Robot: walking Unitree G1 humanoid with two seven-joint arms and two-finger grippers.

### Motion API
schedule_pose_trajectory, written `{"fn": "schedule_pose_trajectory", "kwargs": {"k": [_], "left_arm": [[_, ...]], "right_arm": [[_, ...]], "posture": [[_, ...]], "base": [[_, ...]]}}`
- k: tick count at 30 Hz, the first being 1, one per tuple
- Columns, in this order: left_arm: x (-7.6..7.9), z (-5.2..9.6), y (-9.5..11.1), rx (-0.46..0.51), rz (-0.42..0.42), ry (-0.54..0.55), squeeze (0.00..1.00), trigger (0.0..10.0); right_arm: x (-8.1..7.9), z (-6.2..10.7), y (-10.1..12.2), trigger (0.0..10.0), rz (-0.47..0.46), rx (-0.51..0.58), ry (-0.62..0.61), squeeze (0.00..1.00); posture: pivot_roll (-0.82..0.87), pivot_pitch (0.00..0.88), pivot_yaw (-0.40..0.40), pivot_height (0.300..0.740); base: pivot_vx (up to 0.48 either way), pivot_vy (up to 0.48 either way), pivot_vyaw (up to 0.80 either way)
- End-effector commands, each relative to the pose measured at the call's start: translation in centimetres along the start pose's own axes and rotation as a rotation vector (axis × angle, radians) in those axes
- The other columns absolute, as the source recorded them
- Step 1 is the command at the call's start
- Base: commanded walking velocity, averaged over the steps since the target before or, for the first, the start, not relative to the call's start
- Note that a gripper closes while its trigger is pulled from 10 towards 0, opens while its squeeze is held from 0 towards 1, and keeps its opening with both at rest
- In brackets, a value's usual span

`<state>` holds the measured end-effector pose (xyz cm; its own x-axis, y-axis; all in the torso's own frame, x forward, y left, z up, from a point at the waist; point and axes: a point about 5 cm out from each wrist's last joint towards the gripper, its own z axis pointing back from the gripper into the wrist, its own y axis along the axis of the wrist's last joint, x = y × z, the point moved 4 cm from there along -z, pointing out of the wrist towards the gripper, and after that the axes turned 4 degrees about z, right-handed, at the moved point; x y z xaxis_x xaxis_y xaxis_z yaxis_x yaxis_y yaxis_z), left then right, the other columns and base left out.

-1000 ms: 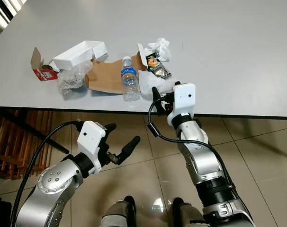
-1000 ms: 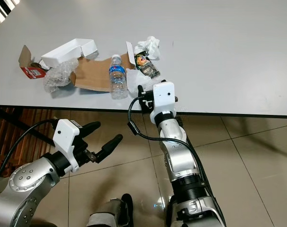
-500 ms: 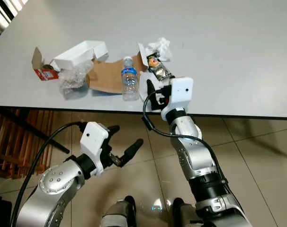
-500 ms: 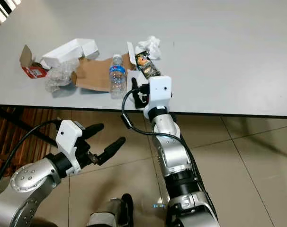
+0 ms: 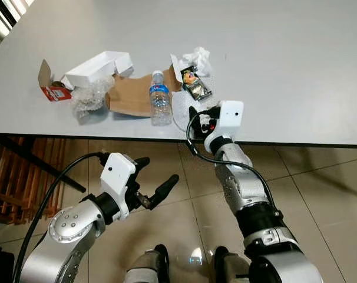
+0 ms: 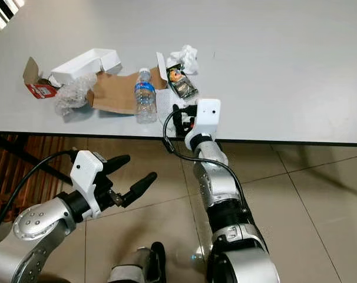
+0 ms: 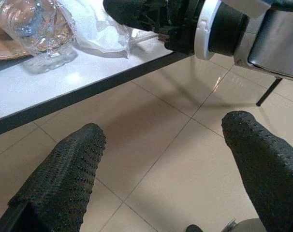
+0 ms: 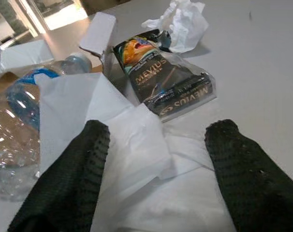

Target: Picking trash to rubbish bin

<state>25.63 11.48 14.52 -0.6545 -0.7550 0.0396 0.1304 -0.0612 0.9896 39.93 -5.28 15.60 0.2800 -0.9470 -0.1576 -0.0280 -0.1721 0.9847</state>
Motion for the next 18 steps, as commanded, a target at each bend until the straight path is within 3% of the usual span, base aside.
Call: {"fn": "schedule_pose_trajectory", "kwargs": {"k": [1,18], "left_arm": [[0.4,0.4,-0.1,-0.014,-0.004,-0.022,0.00,10.0],[0.4,0.4,-0.2,-0.019,-0.005,-0.020,0.00,10.0]], "right_arm": [[-0.7,0.2,-2.4,0.0,-0.068,-0.087,0.014,0.00],[0.6,0.5,-3.6,0.0,-0.033,-0.110,-0.013,0.00]], "posture": [[0.19,0.291,0.099,0.740],[0.20,0.297,0.103,0.740]], "base": [[0.000,0.000,0.00],[0.000,0.000,0.00]]}}
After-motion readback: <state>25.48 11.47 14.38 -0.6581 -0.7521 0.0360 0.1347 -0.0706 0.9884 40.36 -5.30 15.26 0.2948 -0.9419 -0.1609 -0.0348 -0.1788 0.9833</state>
